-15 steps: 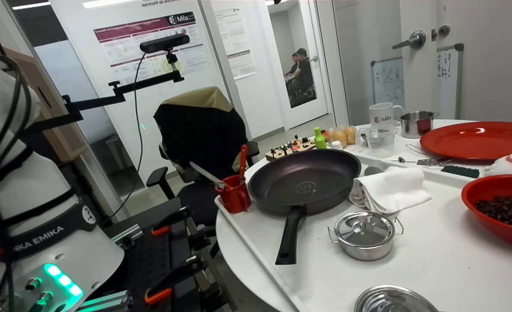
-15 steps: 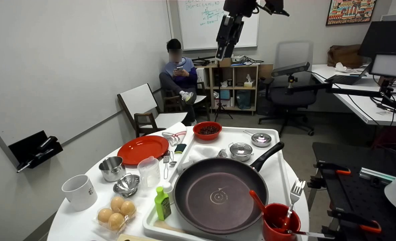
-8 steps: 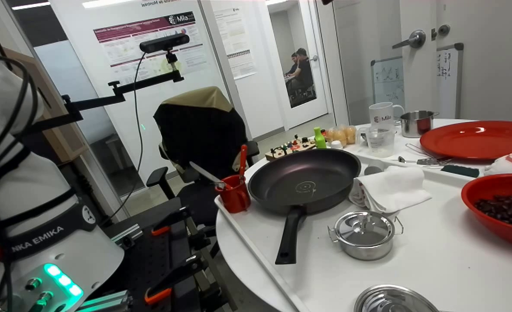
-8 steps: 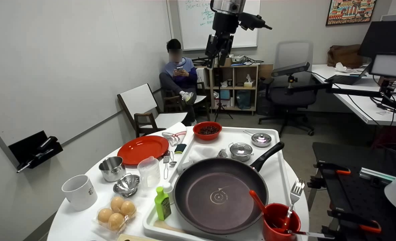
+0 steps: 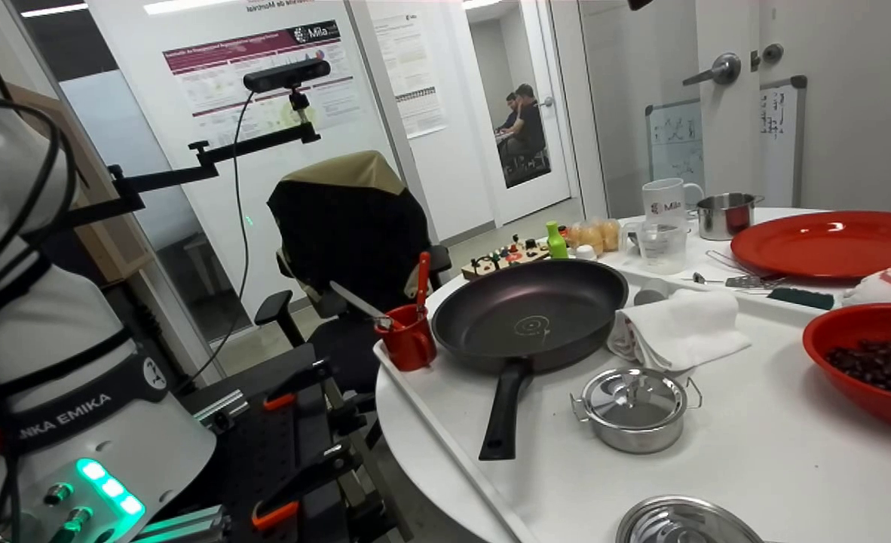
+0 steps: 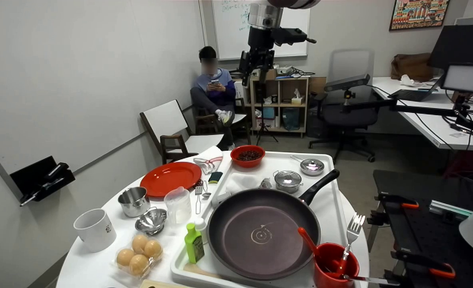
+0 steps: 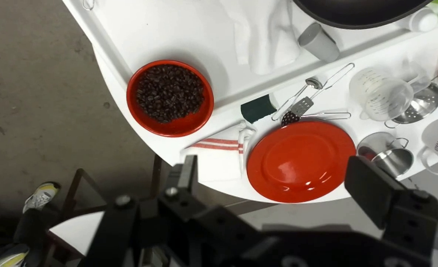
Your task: Use the white cloth to wipe the pan
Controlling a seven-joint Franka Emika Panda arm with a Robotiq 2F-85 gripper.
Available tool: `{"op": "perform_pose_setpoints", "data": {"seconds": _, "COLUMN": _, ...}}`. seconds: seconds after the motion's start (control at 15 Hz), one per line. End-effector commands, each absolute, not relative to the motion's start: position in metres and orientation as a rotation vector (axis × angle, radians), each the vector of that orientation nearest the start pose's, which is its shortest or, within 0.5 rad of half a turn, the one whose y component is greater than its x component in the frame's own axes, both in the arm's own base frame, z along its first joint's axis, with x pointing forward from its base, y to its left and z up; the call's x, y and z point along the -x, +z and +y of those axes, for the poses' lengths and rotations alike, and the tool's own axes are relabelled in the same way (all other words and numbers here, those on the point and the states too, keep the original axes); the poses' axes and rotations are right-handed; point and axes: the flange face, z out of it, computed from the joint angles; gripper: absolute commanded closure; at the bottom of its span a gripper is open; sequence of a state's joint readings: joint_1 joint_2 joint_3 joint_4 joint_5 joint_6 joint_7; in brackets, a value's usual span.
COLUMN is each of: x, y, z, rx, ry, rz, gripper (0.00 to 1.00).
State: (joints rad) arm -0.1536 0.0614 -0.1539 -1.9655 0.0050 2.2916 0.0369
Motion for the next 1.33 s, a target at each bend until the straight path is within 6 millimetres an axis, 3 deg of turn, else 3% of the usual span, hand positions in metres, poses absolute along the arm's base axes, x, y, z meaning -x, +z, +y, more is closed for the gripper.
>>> {"op": "perform_pose_setpoints", "data": {"seconds": 0.0, "x": -0.569, "y": 0.470, "z": -0.179, "rx": 3.108, "ry": -0.418, "rz": 0.544, "gripper": 0.00}}
{"op": "perform_pose_setpoints", "data": {"seconds": 0.2, "x": -0.572, "y": 0.464, "z": -0.178, "rx": 3.125, "ry": -0.381, "rz": 0.506, "gripper": 0.00}}
{"op": "perform_pose_setpoints", "data": {"seconds": 0.4, "x": -0.580, "y": 0.431, "z": -0.173, "rx": 3.153, "ry": -0.178, "rz": 0.271, "gripper": 0.00}}
{"op": "perform_pose_setpoints", "data": {"seconds": 0.6, "x": -0.591, "y": 0.399, "z": -0.173, "rx": 3.195, "ry": -0.073, "rz": 0.177, "gripper": 0.00}}
{"op": "perform_pose_setpoints", "data": {"seconds": 0.93, "x": -0.618, "y": 0.359, "z": -0.179, "rx": 3.249, "ry": -0.064, "rz": 0.107, "gripper": 0.00}}
{"op": "perform_pose_setpoints", "data": {"seconds": 1.27, "x": -0.634, "y": 0.318, "z": -0.168, "rx": 3.304, "ry": -0.131, "rz": 0.081, "gripper": 0.00}}
